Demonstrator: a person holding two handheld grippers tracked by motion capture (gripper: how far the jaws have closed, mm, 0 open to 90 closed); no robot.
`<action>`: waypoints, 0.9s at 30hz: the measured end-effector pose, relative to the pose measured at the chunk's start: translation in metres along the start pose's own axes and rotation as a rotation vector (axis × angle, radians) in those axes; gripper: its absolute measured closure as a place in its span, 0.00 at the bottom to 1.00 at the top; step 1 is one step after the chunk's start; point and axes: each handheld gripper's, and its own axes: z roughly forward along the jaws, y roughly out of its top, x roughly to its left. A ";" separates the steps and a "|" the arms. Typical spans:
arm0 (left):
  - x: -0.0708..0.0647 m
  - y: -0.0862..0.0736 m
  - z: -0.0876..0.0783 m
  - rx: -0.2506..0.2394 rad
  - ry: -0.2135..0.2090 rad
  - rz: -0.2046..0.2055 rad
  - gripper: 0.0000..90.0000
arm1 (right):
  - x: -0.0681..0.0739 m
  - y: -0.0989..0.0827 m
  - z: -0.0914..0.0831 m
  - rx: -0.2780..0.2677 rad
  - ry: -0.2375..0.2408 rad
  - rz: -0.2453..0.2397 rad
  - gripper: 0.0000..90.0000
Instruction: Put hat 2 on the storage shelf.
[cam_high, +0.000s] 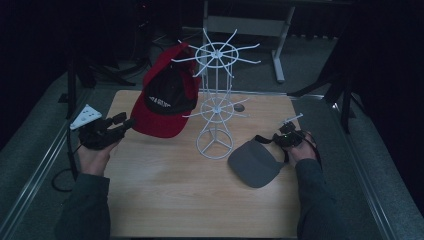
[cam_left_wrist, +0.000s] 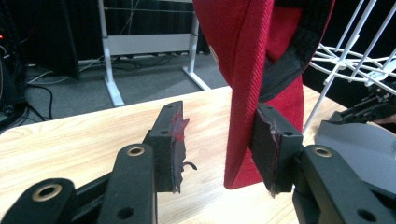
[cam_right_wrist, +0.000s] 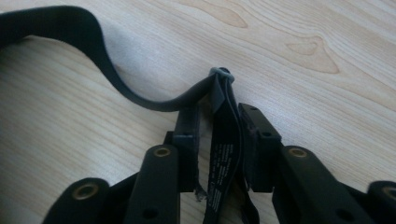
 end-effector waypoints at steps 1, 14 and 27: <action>0.000 0.000 0.000 -0.003 0.004 -0.001 0.63 | 0.001 0.001 0.001 0.014 -0.002 0.000 0.89; 0.000 0.001 -0.001 -0.008 0.020 0.006 0.59 | 0.004 0.001 -0.013 -0.091 -0.032 0.061 0.98; -0.003 0.002 0.002 -0.009 0.019 0.010 0.59 | 0.009 0.010 -0.040 -0.253 -0.047 0.078 0.98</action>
